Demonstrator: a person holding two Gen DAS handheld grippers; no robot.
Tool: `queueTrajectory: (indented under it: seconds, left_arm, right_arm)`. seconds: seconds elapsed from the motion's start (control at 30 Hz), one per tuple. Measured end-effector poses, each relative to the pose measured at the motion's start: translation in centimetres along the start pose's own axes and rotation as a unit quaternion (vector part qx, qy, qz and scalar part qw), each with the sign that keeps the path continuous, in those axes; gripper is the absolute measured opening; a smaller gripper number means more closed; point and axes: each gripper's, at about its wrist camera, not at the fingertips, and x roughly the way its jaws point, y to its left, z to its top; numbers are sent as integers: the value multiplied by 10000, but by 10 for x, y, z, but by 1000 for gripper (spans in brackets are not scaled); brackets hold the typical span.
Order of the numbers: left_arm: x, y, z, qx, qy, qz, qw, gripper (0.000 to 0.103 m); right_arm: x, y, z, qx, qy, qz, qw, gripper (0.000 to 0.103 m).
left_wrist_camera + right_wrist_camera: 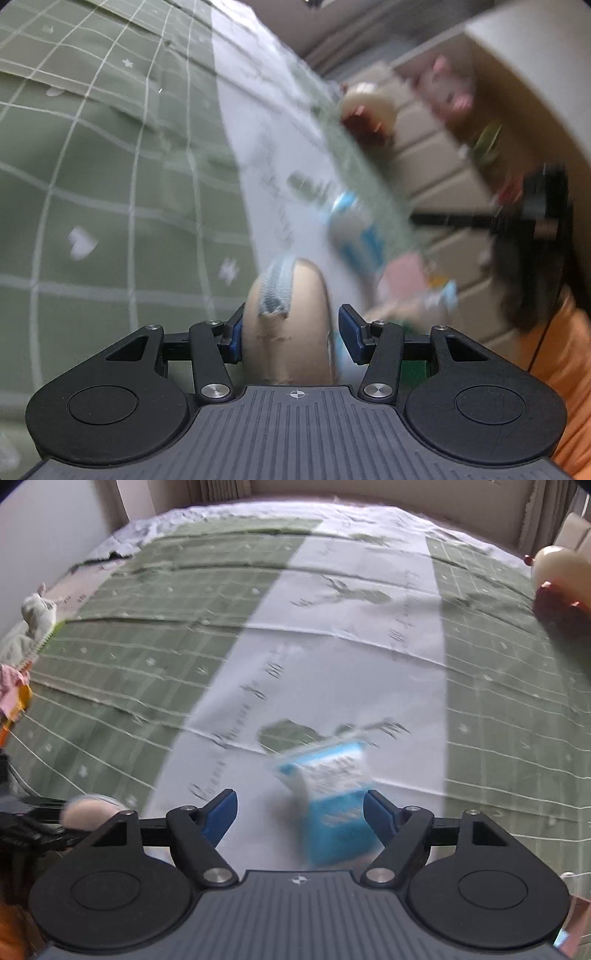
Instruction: Organize soft objects
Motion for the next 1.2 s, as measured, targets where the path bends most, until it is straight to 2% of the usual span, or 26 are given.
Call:
queueTrajectory:
  seconds: [0.13,0.23,0.4,0.43,0.47,0.5,0.63,0.8,0.93,1.0,1.07,1.2]
  left_arm:
    - [-15,-9,-12,134,93,200,9997,54]
    - [-21,-19,-20,347,89,489,9982,55]
    - [-38,-18,-32,61,-87,570,9983,49]
    - [-40,-20,-32,46,-170,597,9981,47]
    - [-44,-21,-34,40,-266,658,9975,46]
    - [-47,-24,-35,46,-337,718,9968,45]
    - [-64,-42,-35,263,-501,963,9937,45]
    - [-87,-82,-27,400,-738,1186,9894,45]
    - [-99,-145,-19,849,-890,1326,9835,45]
    - [-97,-184,-14,1185,-965,1491,9769,45]
    - [-93,-222,-13,1549,-1024,1579,9698,45]
    - [-69,-289,-16,2055,-899,1452,9636,45]
  right_arm:
    - [26,-13,-1,93,223,-70,9997,76]
    - [51,-8,5,-264,461,-267,9982,76]
    - [91,6,11,-744,1125,-455,9898,75]
    - [93,6,11,-723,1146,-528,9894,70]
    - [93,5,11,-651,1158,-552,9896,54]
    - [88,4,11,-556,1156,-486,9905,51]
    - [38,12,11,-385,580,-319,9971,50]
    - [-58,30,5,-292,-237,196,9991,50]
    - [-138,36,-11,-418,-947,488,9934,50]
    - [-172,29,-23,-458,-1213,520,9902,50]
    - [-199,16,-37,-414,-1401,477,9881,50]
    - [-236,-25,-69,-189,-1662,262,9856,50]
